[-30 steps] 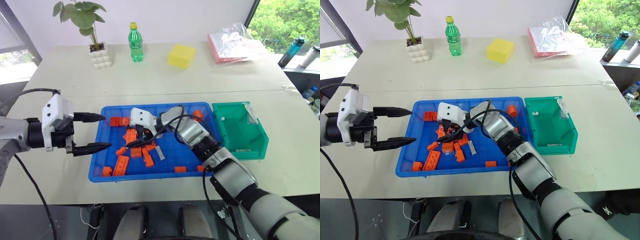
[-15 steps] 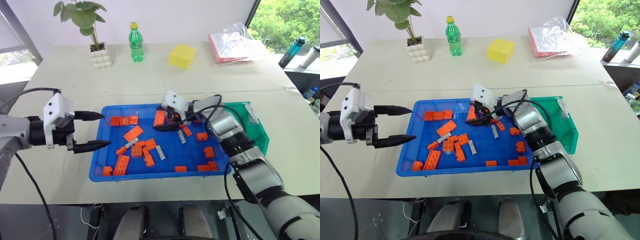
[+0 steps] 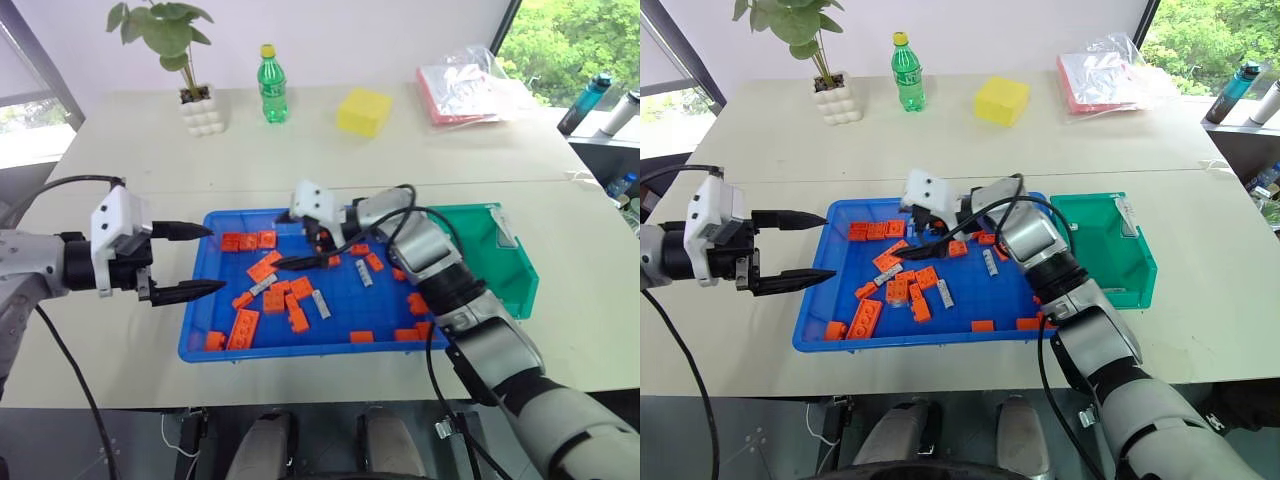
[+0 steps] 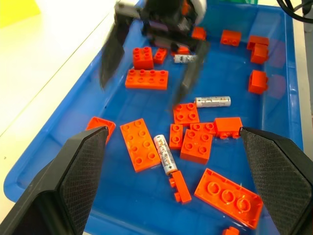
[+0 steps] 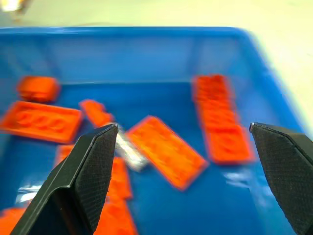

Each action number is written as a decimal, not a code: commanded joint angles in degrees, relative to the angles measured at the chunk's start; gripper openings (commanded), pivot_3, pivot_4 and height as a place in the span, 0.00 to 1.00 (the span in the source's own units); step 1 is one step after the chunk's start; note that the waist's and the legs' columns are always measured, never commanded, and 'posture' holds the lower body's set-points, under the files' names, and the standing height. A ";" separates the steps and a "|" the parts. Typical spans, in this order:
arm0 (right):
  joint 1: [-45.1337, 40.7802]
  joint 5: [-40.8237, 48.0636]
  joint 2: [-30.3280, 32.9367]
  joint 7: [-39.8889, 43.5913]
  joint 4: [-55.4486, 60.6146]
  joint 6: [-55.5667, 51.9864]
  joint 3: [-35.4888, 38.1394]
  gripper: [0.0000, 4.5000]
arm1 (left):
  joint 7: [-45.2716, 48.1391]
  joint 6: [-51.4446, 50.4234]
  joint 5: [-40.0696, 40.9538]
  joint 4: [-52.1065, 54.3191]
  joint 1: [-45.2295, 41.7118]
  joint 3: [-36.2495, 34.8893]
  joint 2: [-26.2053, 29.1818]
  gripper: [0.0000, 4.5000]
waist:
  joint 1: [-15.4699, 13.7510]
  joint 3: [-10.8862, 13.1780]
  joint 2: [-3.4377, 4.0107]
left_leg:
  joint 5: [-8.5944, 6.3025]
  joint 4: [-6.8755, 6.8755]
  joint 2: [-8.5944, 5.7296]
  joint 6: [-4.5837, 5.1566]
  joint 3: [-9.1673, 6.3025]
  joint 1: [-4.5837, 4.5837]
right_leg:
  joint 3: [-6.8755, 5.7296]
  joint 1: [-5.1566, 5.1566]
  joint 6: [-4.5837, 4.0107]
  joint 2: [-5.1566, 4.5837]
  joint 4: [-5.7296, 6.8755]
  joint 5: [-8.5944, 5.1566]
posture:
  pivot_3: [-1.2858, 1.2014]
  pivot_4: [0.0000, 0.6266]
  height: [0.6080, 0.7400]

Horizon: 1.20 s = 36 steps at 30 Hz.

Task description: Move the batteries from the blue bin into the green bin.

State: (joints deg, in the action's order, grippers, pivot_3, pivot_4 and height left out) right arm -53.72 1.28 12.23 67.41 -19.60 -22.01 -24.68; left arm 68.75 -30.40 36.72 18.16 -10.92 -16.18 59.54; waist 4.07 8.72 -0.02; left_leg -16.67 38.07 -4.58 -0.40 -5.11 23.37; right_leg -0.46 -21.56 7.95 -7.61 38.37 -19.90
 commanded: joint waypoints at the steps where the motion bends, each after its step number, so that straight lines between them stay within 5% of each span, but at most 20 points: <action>1: -1.48 0.06 -0.66 5.07 1.00 0.76 -3.70 0.99 | 0.90 1.23 -0.24 1.57 0.64 -1.15 0.87 1.00 | 0.01 0.00 0.00 | 0.00 0.00 -0.01 0.00 0.00 0.00 | 0.00 -0.01 0.00 0.00 0.00 0.00 | 0.52 0.24 0.91; 14: -5.16 -4.74 -8.65 3.90 -12.34 3.62 -7.97 0.99 | -0.57 0.78 0.04 3.29 1.89 -2.29 0.57 1.00 | 0.14 0.00 0.00 | 0.00 -0.01 -0.01 -0.01 -0.03 0.00 | 0.00 -0.07 0.00 0.01 0.01 0.00 | 0.52 0.24 0.91; 17: -5.49 -5.37 -9.34 3.69 -13.78 4.55 -7.67 0.80 | -0.78 0.74 0.09 3.25 1.77 -2.32 0.54 1.00 | 0.15 0.00 0.00 | 0.01 -0.01 -0.01 -0.01 -0.03 0.00 | 0.00 -0.25 0.00 0.01 0.04 0.00 | 0.52 0.24 0.91; 21: -5.35 -5.69 -9.34 3.82 -13.83 5.21 -7.39 0.35 | -0.79 0.96 -0.04 2.91 1.80 -2.41 0.53 1.00 | 0.16 0.00 0.00 | 0.01 -0.01 -0.01 -0.02 -0.03 0.00 | 0.00 -0.30 0.00 0.00 0.08 0.00 | 0.52 0.24 0.91; 36: -1.23 -3.32 -3.54 5.83 -3.50 0.99 -4.67 0.35 | -0.31 2.32 -1.06 0.18 -1.63 -0.13 0.17 1.00 | 0.02 0.00 0.00 | 0.00 0.01 -0.03 -0.02 -0.04 0.01 | 0.00 -0.32 0.00 -0.02 0.17 0.00 | 0.52 0.24 0.91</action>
State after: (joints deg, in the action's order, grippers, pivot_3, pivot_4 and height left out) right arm -55.61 -3.07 8.42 72.64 -26.32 -20.81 -30.45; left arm 68.32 -29.15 35.65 18.19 -11.70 -16.13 59.55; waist 4.09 8.72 -0.02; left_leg -16.66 38.08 -4.61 -0.41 -5.15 23.38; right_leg -0.47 -21.88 7.95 -7.63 38.54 -19.90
